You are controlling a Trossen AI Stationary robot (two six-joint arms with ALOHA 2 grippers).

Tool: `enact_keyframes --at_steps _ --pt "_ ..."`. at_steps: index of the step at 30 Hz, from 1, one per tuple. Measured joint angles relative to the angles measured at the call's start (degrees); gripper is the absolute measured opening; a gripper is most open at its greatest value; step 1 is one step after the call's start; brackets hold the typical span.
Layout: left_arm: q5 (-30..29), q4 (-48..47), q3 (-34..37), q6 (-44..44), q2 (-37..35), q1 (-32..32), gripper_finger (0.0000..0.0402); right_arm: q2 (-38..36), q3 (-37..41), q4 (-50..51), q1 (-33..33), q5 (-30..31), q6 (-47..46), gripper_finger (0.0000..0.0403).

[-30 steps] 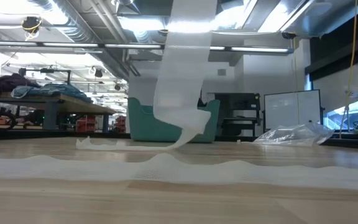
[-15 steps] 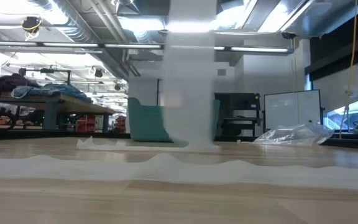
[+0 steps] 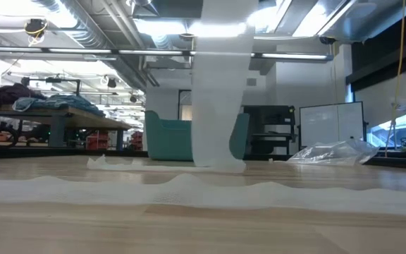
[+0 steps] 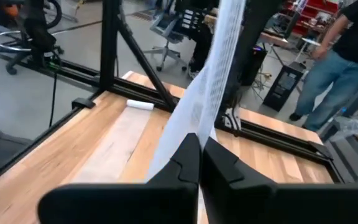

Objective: Roll bandage
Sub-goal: Roll the top white bandage

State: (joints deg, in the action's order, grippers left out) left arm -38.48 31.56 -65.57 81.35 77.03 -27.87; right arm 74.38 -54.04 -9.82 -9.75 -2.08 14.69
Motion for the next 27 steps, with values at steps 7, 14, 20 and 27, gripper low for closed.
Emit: enact_keyframes --at_steps 7,14,20,27 --pt "-1.1 -1.2 -0.8 -2.3 0.0 -1.5 0.0054 0.4 0.4 -2.9 -0.4 2.2 1.4 0.0011" --pt "-1.3 -10.8 -0.9 -7.1 0.0 0.4 0.0054 0.4 -3.1 -1.3 -0.4 3.0 -4.1 0.0049" --pt "-1.9 -11.2 -0.9 -8.6 0.0 0.9 0.0054 -0.5 -9.4 11.5 -0.8 4.2 -2.8 0.014" --pt "-3.4 -11.8 -0.9 -9.4 0.0 0.7 0.0054 -2.6 -20.2 33.5 -0.8 4.6 -2.4 0.022"
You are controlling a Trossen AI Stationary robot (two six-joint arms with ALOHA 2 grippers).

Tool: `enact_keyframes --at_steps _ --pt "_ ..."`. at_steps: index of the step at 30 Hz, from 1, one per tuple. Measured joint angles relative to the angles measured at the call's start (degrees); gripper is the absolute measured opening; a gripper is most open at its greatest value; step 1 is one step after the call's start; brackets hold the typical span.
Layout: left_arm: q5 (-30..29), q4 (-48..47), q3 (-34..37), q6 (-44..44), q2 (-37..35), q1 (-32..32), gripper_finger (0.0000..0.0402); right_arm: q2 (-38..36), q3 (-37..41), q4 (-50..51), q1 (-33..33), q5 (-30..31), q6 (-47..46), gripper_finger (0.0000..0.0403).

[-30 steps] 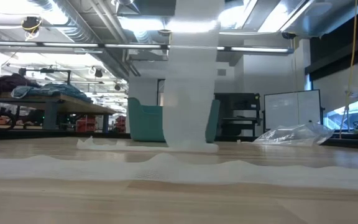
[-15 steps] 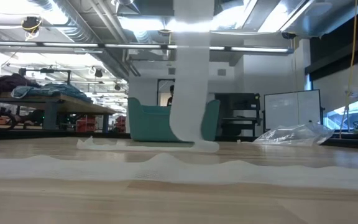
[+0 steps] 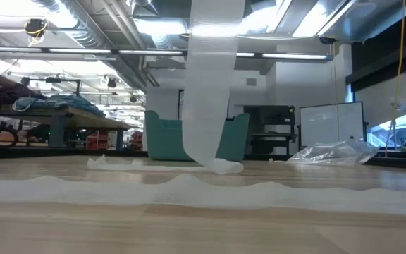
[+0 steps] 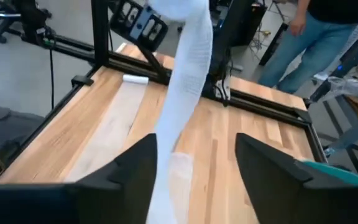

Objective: Roll bandage
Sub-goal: Roll the top white bandage

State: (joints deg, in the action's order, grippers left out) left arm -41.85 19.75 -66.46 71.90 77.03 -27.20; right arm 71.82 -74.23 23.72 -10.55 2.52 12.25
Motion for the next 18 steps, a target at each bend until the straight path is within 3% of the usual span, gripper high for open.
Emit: enact_keyframes --at_steps 6,13,18 --pt "-0.2 0.0 0.0 -1.2 0.0 0.0 0.0054 -2.5 3.0 -1.0 0.0 0.5 0.1 0.0232" --pt "-0.4 -5.4 0.0 -9.6 0.1 -0.1 0.0054 -3.7 13.7 -22.2 0.1 0.0 3.5 0.0232" --pt "-0.6 -7.8 0.1 -8.6 0.4 0.1 0.0054 -3.6 14.3 -26.9 0.0 -0.6 4.2 0.0232"
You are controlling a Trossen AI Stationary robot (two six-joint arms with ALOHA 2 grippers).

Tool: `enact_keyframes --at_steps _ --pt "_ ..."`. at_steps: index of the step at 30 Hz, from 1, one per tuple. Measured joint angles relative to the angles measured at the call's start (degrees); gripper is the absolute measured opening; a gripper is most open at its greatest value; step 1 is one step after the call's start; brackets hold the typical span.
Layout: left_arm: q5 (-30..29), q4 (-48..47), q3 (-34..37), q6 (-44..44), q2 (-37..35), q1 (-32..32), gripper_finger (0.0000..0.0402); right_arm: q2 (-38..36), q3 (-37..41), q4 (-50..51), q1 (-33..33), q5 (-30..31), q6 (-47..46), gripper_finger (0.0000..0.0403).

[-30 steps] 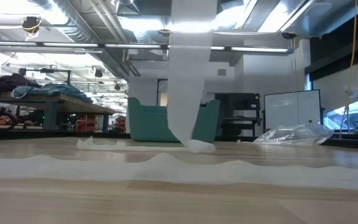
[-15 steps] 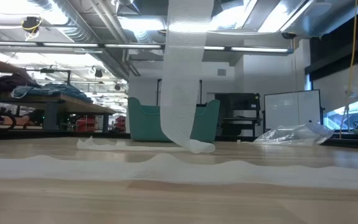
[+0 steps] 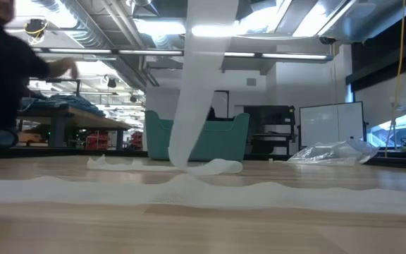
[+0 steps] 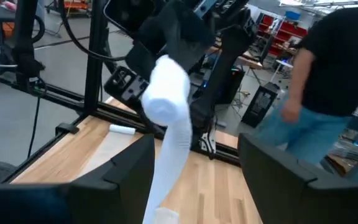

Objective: Roll bandage
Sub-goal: Roll the top white bandage

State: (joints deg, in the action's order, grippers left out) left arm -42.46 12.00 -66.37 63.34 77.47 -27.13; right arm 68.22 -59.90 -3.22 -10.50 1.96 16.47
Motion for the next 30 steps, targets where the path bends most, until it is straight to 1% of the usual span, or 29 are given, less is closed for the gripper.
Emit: enact_keyframes --at_steps 7,10,12,20,22,25,28,30 --pt "-0.1 0.9 0.0 -0.5 0.0 0.1 0.0054 0.0 -1.8 -0.7 0.0 -0.9 0.0 0.0232" --pt "-0.1 1.0 0.0 -2.0 0.0 0.2 0.0054 0.5 -1.8 -1.3 0.0 -4.8 0.0 0.0232" --pt "-0.1 1.1 0.0 -2.5 0.0 0.2 0.0054 1.0 -1.9 -2.9 0.0 -6.0 -0.1 0.0232" --pt "0.3 2.2 0.0 -3.5 0.8 0.5 0.0054 5.5 -2.0 -7.3 -0.3 -5.3 -2.9 0.0232" --pt "0.4 2.9 0.0 -3.0 1.6 0.5 0.0054 6.6 -2.0 -9.6 -1.4 -2.5 -2.6 0.0232" --pt "0.3 2.6 0.0 -1.3 2.1 0.5 0.0054 6.9 -2.0 -10.4 -3.6 3.0 0.7 0.022" --pt "0.3 4.1 0.0 -1.3 2.2 0.2 0.0054 6.9 -2.0 -10.1 -5.4 7.7 3.5 0.0194" --pt "0.3 4.7 0.0 -1.4 2.1 0.1 0.0054 6.9 -2.0 -9.8 -5.8 8.7 5.1 0.0175"
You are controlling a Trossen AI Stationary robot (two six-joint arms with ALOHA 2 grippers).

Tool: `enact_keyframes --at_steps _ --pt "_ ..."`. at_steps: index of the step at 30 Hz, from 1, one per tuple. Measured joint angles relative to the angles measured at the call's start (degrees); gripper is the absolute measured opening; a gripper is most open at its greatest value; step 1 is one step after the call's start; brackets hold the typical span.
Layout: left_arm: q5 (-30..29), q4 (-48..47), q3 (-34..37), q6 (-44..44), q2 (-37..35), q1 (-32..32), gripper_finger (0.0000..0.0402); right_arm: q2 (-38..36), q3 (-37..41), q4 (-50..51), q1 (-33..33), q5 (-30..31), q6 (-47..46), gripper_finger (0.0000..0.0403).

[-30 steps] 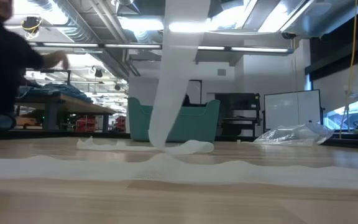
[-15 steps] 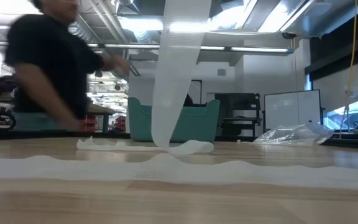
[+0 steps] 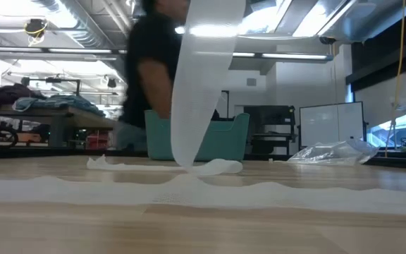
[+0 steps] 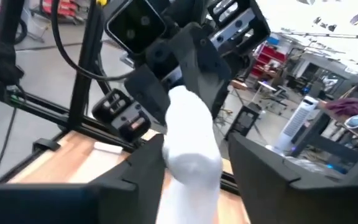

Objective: Roll bandage
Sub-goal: Roll the top white bandage

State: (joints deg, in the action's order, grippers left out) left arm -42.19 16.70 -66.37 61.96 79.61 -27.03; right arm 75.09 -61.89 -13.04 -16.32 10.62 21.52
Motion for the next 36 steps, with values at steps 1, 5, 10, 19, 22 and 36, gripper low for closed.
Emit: enact_keyframes --at_steps 1,5,10,19,22,36 --pt "0.0 -0.1 0.0 0.0 0.0 0.0 0.0054 0.0 0.0 0.0 0.0 0.2 0.4 0.0165" --pt "-0.1 -0.2 0.0 0.0 0.0 0.0 0.0054 0.0 0.0 1.1 0.2 0.5 0.6 0.0127" --pt "0.0 -0.1 0.0 0.0 0.0 0.0 0.0054 0.0 0.0 0.4 0.2 -2.2 0.8 0.0091" --pt "0.0 -2.5 0.0 -3.8 0.0 -0.3 0.0064 0.0 0.0 1.2 0.2 -2.2 1.3 0.0048" --pt "0.0 -2.3 0.0 -7.1 0.0 -0.4 0.0091 0.0 0.0 1.1 0.2 -2.2 1.3 0.0043" --pt "-0.5 -2.8 -1.2 -32.3 -4.3 -2.1 0.0191 0.0 0.0 0.9 0.2 -0.3 6.1 0.0044"
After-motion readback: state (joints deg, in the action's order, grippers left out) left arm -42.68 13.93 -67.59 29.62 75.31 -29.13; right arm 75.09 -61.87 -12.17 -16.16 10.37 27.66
